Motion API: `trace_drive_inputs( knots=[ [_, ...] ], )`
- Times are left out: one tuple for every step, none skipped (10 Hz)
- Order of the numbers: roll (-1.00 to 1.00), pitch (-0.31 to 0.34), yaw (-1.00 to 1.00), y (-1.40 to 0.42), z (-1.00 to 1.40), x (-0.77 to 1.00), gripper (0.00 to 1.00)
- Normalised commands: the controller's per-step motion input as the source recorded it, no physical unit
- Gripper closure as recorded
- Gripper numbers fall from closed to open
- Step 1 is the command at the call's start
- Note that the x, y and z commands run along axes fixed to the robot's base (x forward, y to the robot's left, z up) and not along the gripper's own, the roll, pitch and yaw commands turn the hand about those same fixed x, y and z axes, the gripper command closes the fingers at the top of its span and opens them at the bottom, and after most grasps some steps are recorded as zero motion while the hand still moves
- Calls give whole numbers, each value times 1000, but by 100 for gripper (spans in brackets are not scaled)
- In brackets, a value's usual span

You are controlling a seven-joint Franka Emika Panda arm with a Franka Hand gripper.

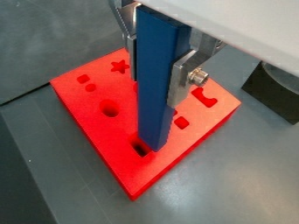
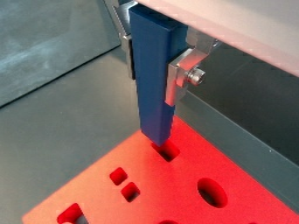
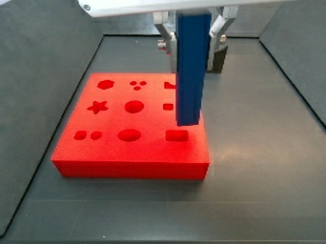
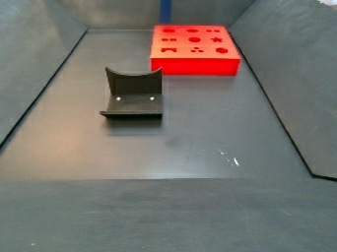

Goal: Insert the rectangle object.

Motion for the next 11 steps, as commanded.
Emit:
trace_drive_inputs(
  knots=[
    [193,-191,0,-146,-631,-86,100],
    [83,-179,0,-71,-351,-120,100],
    [17,0,0,0,-74,0,100],
    [101,-77,0,-31,-283,-40,100],
    [119,-116,-49,-74,-263,-114,100],
    [93,-124,-151,-34,-169,-174,100],
    [56,-101,-143,-40,-114,-71,100],
    [24,-91,-103,0,-86,-69,100],
    [0,-91,-77,0,-117,-23,100],
    [0,-101,-37,0,-351,0,100],
    [7,-90,-26,0,-626,80,100]
  ],
)
